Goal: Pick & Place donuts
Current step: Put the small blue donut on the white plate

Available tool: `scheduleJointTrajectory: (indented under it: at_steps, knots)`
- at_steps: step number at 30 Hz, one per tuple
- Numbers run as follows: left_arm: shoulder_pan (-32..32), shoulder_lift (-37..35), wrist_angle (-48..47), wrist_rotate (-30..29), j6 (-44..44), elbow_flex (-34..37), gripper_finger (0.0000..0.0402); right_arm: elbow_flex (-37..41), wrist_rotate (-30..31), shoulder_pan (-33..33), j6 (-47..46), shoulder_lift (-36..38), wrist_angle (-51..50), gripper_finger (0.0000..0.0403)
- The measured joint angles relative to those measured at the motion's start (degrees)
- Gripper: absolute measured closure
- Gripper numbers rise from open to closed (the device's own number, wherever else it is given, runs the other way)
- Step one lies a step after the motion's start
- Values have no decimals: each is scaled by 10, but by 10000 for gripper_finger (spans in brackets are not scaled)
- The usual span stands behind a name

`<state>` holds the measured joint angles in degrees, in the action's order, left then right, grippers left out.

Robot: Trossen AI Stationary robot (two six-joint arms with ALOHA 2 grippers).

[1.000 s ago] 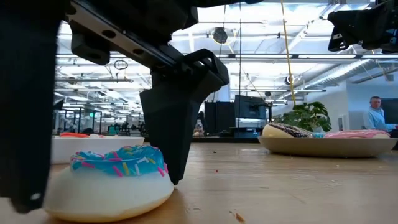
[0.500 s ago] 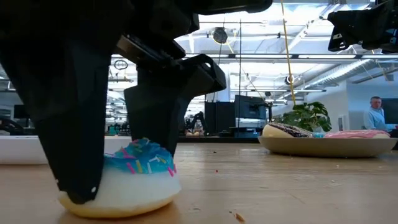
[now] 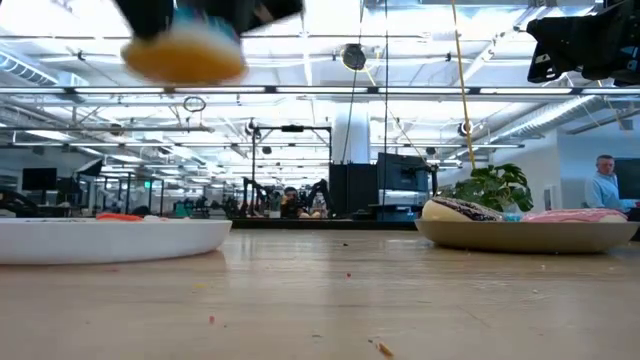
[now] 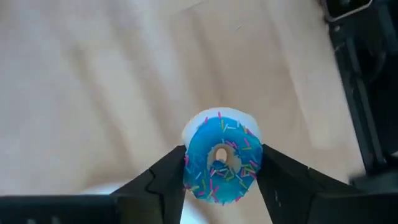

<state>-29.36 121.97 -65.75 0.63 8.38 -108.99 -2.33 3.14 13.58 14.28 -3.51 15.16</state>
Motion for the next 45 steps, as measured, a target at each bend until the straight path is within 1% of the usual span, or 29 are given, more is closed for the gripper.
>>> scheduleJointTrajectory:
  at_steps: [3,8,10,12,15,19,21,25,28,30,34,39,42,45]
  knots:
    - [9,-42,-55,-20,21,-1,220,0,0,0,0,0,0,403]
    - [30,-100,-108,-82,46,4,220,0,0,0,0,0,0,403]
    - [42,-120,-110,-94,53,32,220,0,0,0,-1,0,0,403]
    - [53,-144,-106,-97,58,85,220,0,0,0,-1,0,0,403]
    - [75,-184,-52,-91,74,192,220,0,0,0,0,0,-1,403]
    - [93,-223,78,-58,71,328,220,0,0,0,1,0,-1,403]
    - [97,-232,133,-47,72,377,220,0,0,0,5,0,0,403]
    - [101,-233,191,-34,87,440,220,0,0,0,14,0,5,403]
    - [99,-231,253,-28,98,468,220,0,0,0,14,0,5,403]
    - [94,-231,275,-24,108,480,220,0,0,0,14,0,5,403]
    - [82,-226,303,-26,123,499,220,0,0,0,14,0,6,403]
    - [73,-226,307,-39,117,504,218,0,0,0,14,0,6,403]
    - [71,-226,319,-35,122,504,203,0,0,0,14,0,6,403]
    - [71,-226,317,-31,128,504,172,0,0,0,14,0,7,403]
